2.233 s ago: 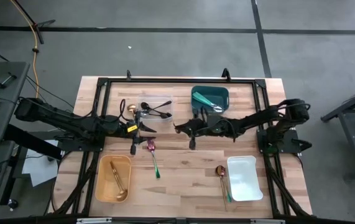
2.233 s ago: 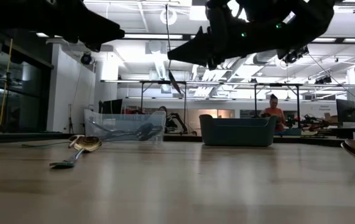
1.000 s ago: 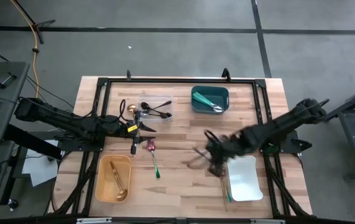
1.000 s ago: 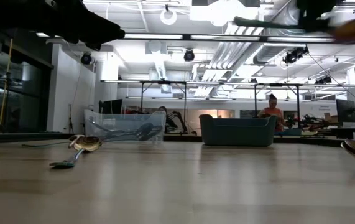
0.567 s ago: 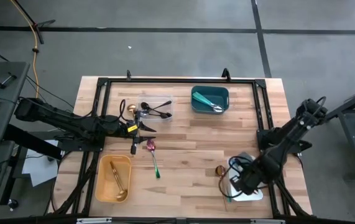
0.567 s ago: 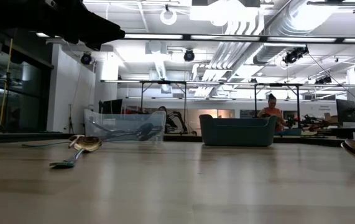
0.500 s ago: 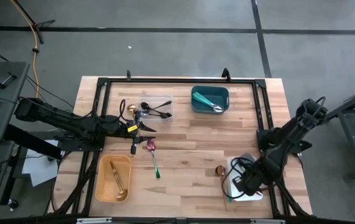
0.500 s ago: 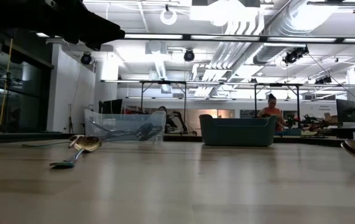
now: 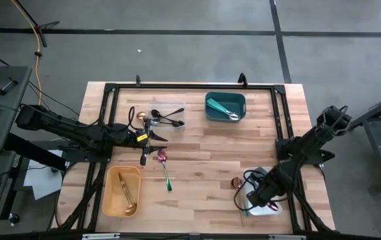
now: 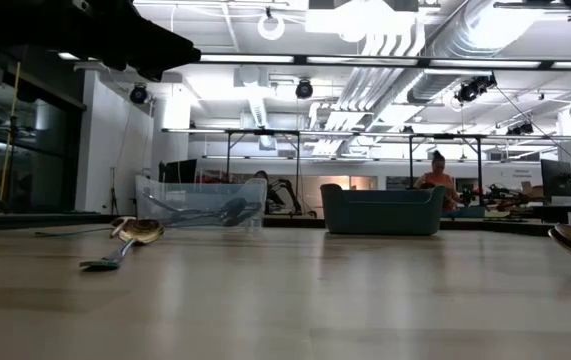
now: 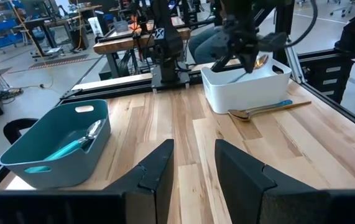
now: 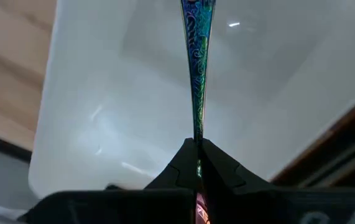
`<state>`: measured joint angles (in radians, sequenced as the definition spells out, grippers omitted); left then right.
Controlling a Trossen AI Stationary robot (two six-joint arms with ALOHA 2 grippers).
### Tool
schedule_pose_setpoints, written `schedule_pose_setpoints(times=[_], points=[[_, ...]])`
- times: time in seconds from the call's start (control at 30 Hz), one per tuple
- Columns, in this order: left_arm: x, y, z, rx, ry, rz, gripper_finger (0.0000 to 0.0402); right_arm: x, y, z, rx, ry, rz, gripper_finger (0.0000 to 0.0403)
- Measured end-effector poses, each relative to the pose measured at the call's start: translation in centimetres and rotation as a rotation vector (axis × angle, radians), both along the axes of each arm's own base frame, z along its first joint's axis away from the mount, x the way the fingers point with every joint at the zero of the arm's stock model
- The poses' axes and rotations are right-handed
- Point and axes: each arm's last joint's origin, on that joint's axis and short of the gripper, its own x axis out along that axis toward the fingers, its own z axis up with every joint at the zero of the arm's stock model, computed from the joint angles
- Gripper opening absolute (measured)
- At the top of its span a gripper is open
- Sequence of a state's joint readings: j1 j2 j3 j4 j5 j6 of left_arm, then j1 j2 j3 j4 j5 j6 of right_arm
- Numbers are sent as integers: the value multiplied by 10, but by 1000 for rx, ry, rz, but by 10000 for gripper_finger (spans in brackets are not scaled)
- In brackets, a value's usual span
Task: Sort silverware by color (type)
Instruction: Put the purple spoon into the white bin
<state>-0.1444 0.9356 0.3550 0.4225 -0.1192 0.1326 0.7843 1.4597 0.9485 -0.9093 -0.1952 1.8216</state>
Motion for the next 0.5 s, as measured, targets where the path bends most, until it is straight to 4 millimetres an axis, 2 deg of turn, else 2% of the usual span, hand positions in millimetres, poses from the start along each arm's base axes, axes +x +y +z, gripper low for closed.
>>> schedule_pose_setpoints(times=[0.23,0.5], points=[[0,0,0,1,0,-1,111,1,-7,-14,4,-13,20,0],[0,0,0,1,2,-2,111,1,-8,-16,-4,-13,22,15]])
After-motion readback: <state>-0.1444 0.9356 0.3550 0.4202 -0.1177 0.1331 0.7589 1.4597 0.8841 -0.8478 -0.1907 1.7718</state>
